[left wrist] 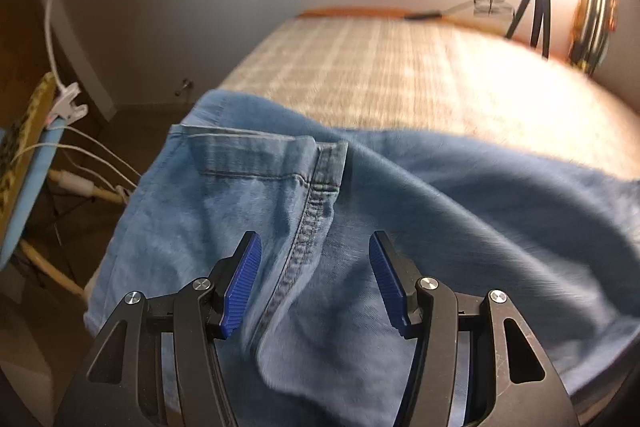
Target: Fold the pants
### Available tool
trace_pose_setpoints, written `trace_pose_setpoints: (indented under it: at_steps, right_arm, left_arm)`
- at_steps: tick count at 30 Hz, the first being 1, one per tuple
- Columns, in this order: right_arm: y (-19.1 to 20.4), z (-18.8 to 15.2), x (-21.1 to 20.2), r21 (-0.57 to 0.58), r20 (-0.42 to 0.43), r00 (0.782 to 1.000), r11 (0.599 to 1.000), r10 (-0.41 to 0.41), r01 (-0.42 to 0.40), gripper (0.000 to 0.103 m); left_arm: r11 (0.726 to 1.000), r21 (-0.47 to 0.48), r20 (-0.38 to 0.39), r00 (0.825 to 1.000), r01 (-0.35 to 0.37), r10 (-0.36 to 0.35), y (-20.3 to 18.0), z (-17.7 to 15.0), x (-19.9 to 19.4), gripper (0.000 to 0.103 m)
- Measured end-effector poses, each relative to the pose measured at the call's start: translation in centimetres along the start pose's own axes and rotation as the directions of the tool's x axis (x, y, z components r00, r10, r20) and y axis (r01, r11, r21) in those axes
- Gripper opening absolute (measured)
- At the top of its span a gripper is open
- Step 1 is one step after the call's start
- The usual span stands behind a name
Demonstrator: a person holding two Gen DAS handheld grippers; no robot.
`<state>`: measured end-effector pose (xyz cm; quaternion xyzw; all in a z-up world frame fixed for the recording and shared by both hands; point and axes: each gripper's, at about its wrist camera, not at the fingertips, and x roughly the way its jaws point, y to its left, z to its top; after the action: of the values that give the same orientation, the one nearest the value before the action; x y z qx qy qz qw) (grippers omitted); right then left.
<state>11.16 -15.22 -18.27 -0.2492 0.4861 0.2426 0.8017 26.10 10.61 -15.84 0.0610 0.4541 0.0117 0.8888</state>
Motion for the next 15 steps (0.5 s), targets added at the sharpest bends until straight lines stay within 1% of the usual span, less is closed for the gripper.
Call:
trace_pose_setpoints:
  at_steps: [1, 2, 3, 4, 5, 7, 8, 11, 12, 14, 15]
  right_arm:
    - [-0.2, 0.3, -0.4, 0.01, 0.011, 1.0, 1.0, 0.015, -0.015, 0.025]
    - [-0.3, 0.6, -0.6, 0.015, 0.02, 1.0, 1.0, 0.021, -0.021, 0.032]
    - [-0.4, 0.9, -0.9, 0.019, 0.031, 0.999, 0.999, 0.026, -0.027, 0.032]
    - [-0.6, 1.4, -1.3, 0.024, 0.043, 0.998, 0.999, 0.038, -0.039, 0.032]
    - [-0.8, 1.8, -1.5, 0.029, 0.053, 0.998, 0.999, 0.045, -0.046, 0.033]
    - [-1.1, 3.0, -1.9, 0.042, 0.074, 0.996, 0.997, 0.059, -0.063, 0.033]
    - [-1.2, 3.5, -2.1, 0.045, 0.083, 0.994, 0.997, 0.065, -0.069, 0.034]
    - [-1.6, 5.5, -2.0, 0.037, 0.108, 0.992, 0.997, 0.064, -0.069, 0.035]
    - [-1.6, 6.4, -1.9, 0.034, 0.117, 0.991, 0.997, 0.064, -0.068, 0.035]
    - [-1.7, 7.7, -1.7, 0.033, 0.128, 0.989, 0.996, 0.072, -0.077, 0.035]
    - [-1.8, 8.6, -1.5, 0.03, 0.132, 0.988, 0.996, 0.075, -0.079, 0.035]
  left_arm:
    - [1.0, 0.007, -0.005, 1.0, -0.006, 0.006, 0.1, 0.0, 0.5, 0.055]
    - [1.0, 0.004, -0.007, 1.0, -0.008, 0.008, 0.3, -0.1, 0.9, 0.055]
    - [1.0, -0.005, 0.001, 1.0, 0.002, -0.002, 0.5, -0.3, 1.0, 0.054]
    - [1.0, -0.016, 0.011, 1.0, 0.012, -0.012, 0.8, -0.4, 1.1, 0.045]
    - [0.999, -0.027, 0.019, 1.0, 0.019, -0.019, 1.1, -0.4, 1.2, 0.029]
    - [0.997, -0.06, 0.032, 0.999, 0.043, -0.041, 2.1, -0.7, 1.3, 0.013]
    - [0.996, -0.075, 0.042, 0.998, 0.052, -0.049, 2.6, -0.8, 1.2, 0.01]
    - [0.982, -0.169, 0.09, 0.994, 0.082, -0.067, 4.8, -1.5, 0.1, 0.008]
    - [0.972, -0.214, 0.11, 0.991, 0.101, -0.079, 5.9, -1.9, -0.3, 0.008]
    - [0.938, -0.321, 0.151, 0.985, 0.132, -0.087, 8.5, -3.3, -1.3, 0.007]
    - [0.929, -0.345, 0.162, 0.983, 0.136, -0.083, 9.1, -3.6, -1.6, 0.006]
